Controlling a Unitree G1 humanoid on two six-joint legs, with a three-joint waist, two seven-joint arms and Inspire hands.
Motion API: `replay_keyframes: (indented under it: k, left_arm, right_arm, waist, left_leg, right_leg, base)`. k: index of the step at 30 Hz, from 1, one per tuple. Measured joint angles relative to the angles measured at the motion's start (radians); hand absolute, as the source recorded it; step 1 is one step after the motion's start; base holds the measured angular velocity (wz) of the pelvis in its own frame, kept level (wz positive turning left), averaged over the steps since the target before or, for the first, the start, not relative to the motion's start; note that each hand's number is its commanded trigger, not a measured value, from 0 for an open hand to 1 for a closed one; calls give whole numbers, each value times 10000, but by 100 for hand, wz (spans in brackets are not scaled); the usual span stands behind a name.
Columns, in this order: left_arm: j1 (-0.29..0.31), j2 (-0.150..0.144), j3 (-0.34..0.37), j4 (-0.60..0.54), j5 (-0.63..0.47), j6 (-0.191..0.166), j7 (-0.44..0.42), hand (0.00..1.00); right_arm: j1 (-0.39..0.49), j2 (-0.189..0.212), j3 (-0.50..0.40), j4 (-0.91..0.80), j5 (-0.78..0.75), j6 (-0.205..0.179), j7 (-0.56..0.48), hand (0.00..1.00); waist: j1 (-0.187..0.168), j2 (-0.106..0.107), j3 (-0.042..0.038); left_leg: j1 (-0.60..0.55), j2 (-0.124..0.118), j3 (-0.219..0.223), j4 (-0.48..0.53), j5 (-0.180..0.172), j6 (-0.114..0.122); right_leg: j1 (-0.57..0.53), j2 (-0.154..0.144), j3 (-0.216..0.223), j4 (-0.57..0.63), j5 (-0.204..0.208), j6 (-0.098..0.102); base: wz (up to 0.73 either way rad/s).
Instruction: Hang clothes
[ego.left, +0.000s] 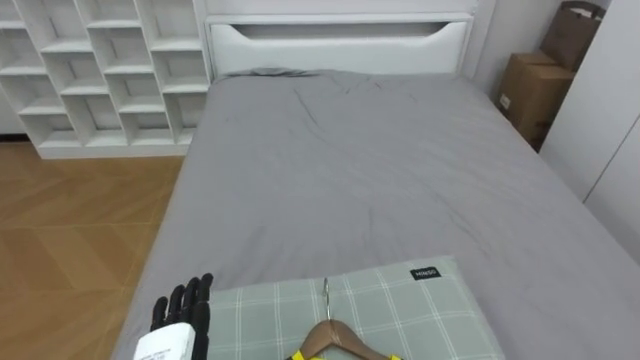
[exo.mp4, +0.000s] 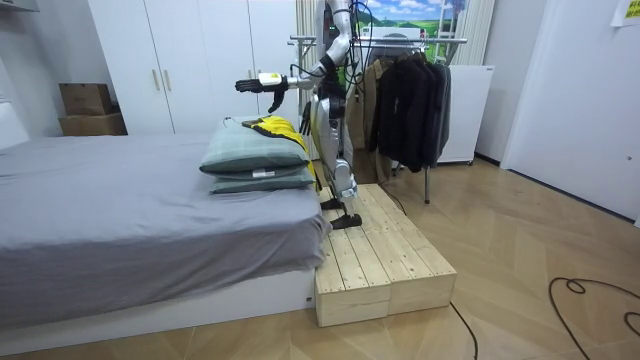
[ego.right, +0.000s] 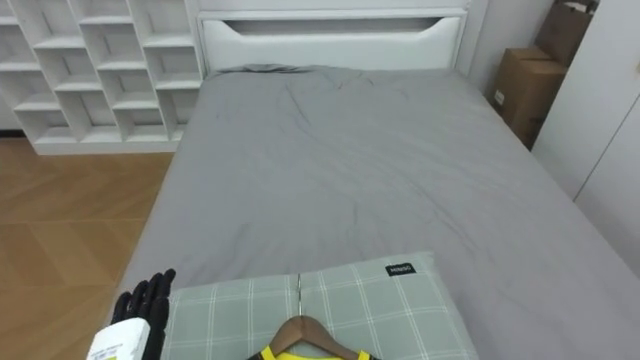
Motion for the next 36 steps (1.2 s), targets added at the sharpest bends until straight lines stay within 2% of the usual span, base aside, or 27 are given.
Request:
replay_keyframes:
  k: [6,16,30,36]
  left_arm:
    - [-5,3,-287,-1,17,47,-333,0]
    - [-5,2,-692,-23,463,238,-704,0]
    - [-40,59,-677,-22,467,260,-873,0]
    - [-454,123,-666,-20,443,264,-1053,0]
  right_arm:
    - [4,2,4,-104,-220,-58,19,0]
    - [4,1,4,-155,-339,-52,125,0]
    - [22,21,3,-158,-293,-50,76,0]
    - [23,44,-1,-188,-175,-90,-27,0]
  waist:
    - [-6,18,-6]
    - [-45,107,-68]
    - [-95,107,-33]
    - [-261,160,-15]
  left_leg:
    - [-30,-1,1,-5,0,0]
    - [-27,4,35,-8,1,1]
    - [-54,25,66,-3,1,1]
    - [-57,33,110,-11,-1,-1]
  right_leg:
    - [-27,5,36,8,4,6]
    - [-56,5,76,11,5,6]
    - [-73,13,72,11,5,6]
    - [-75,16,61,9,6,5]
  base:
    - [0]
    - [0]
    - [0]
    - [-1]
